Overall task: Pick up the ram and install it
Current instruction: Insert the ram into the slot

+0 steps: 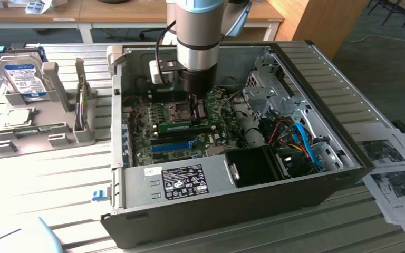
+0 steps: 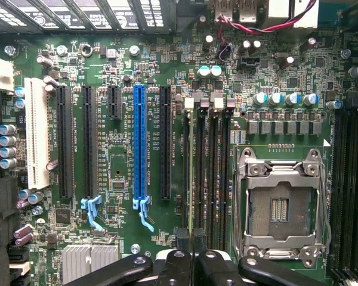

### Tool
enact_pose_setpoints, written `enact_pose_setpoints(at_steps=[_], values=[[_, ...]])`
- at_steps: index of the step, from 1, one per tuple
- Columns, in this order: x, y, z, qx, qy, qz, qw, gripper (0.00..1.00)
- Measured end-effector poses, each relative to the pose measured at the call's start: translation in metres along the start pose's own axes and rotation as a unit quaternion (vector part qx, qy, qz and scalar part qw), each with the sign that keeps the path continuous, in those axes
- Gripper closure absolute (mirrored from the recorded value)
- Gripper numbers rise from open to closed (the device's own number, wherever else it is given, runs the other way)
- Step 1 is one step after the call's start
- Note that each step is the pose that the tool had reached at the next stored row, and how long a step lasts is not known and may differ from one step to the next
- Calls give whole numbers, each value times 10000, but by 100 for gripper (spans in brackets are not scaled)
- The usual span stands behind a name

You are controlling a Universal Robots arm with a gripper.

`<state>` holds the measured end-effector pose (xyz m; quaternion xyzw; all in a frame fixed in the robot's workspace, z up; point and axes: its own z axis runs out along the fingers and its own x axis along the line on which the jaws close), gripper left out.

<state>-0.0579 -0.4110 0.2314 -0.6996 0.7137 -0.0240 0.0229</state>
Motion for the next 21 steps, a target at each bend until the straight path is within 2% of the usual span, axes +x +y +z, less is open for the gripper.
enact_pose_setpoints(at_steps=[21], values=[[2, 2, 19, 0, 2, 36, 10000, 89]])
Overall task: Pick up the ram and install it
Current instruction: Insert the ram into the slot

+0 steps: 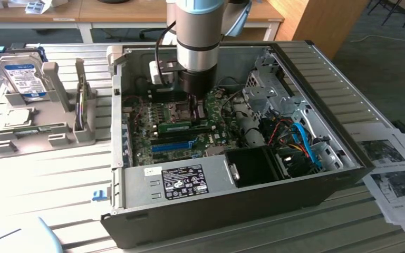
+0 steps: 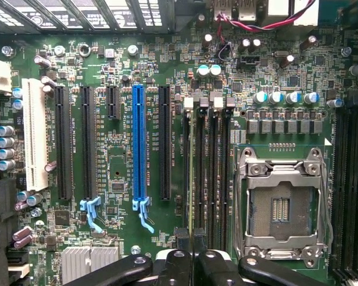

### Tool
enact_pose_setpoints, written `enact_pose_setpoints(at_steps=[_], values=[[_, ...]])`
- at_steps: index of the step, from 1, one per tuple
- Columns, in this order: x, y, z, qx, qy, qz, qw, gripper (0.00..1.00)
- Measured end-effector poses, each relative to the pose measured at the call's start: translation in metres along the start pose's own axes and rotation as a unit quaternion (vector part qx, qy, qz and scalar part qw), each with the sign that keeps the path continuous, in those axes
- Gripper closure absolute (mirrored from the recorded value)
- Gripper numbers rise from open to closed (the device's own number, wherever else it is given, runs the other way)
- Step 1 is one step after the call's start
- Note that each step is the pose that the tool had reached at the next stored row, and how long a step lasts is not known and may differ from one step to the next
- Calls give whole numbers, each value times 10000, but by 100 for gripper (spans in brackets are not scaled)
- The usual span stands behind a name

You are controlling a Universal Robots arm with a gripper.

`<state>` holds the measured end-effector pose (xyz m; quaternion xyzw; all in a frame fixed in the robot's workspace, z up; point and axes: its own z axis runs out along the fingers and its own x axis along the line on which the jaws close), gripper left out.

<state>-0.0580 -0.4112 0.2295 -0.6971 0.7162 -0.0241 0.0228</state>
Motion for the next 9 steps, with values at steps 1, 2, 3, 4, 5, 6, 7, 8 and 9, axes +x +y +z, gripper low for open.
enact_pose_setpoints(at_steps=[1, 2, 3, 4, 5, 6, 7, 8, 9], values=[[0, 0, -1, 0, 1, 0, 10000, 89], [1, 0, -1, 0, 1, -1, 10000, 89], [1, 0, -1, 0, 1, -1, 10000, 89], [1, 0, -1, 0, 1, -1, 10000, 89], [1, 0, 0, 0, 0, -1, 10000, 89], [1, 0, 0, 0, 0, -1, 10000, 89], [2, 0, 0, 0, 0, 0, 10000, 89], [2, 0, 0, 0, 0, 0, 10000, 89], [4, 1, 0, 0, 0, 0, 10000, 89]])
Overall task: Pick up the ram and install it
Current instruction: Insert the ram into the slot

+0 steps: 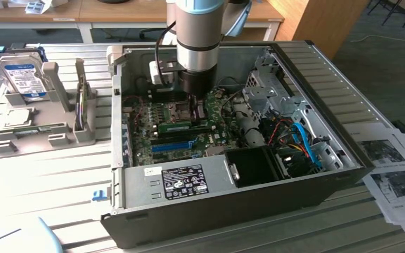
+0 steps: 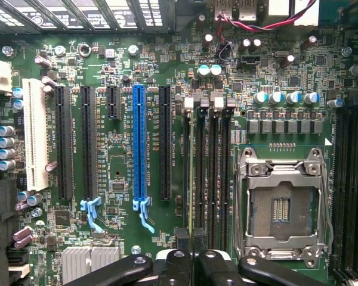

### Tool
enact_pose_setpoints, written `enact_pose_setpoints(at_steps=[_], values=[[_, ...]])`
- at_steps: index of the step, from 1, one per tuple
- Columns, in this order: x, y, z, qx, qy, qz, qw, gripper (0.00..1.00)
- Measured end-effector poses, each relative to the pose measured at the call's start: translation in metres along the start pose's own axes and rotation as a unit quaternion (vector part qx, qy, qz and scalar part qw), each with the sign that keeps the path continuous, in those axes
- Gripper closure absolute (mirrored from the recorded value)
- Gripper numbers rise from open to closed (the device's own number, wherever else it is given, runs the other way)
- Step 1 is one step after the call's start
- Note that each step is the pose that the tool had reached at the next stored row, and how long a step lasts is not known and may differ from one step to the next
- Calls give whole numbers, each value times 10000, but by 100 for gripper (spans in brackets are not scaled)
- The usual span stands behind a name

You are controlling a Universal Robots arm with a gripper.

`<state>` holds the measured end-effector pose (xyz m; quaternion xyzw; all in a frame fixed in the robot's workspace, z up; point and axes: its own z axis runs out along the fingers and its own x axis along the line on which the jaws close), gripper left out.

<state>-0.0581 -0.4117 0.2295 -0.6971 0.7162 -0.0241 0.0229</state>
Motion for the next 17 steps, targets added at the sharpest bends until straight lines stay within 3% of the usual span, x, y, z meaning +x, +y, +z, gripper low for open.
enact_pose_setpoints(at_steps=[17], values=[[-14, 4, -1, -1, 1, 0, 10000, 89]])
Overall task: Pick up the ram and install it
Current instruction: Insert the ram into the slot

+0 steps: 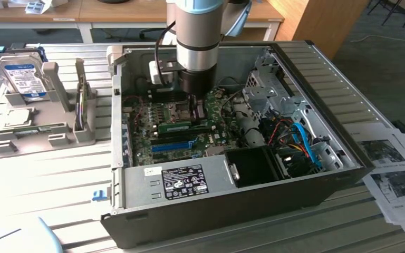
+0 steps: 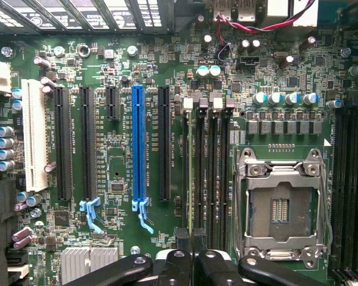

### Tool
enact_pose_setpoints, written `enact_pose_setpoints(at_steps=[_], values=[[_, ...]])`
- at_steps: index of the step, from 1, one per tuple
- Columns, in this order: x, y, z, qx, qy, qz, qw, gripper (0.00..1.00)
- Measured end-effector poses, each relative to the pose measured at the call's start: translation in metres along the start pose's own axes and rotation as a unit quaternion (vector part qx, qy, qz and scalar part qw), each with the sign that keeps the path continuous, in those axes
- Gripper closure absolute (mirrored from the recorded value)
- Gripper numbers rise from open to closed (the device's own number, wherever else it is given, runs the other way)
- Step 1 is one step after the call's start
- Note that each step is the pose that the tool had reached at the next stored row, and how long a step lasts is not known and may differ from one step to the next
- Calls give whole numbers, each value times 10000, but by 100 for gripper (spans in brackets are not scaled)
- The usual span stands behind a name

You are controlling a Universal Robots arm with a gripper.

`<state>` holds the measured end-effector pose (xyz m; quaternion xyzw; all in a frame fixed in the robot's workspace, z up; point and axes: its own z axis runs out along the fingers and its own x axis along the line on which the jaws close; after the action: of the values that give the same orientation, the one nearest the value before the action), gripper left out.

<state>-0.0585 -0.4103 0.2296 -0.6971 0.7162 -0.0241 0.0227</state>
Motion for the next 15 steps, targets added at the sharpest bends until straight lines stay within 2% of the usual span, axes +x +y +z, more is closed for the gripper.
enact_pose_setpoints(at_steps=[15], values=[[2, 0, 0, 0, 0, 0, 10000, 89]])
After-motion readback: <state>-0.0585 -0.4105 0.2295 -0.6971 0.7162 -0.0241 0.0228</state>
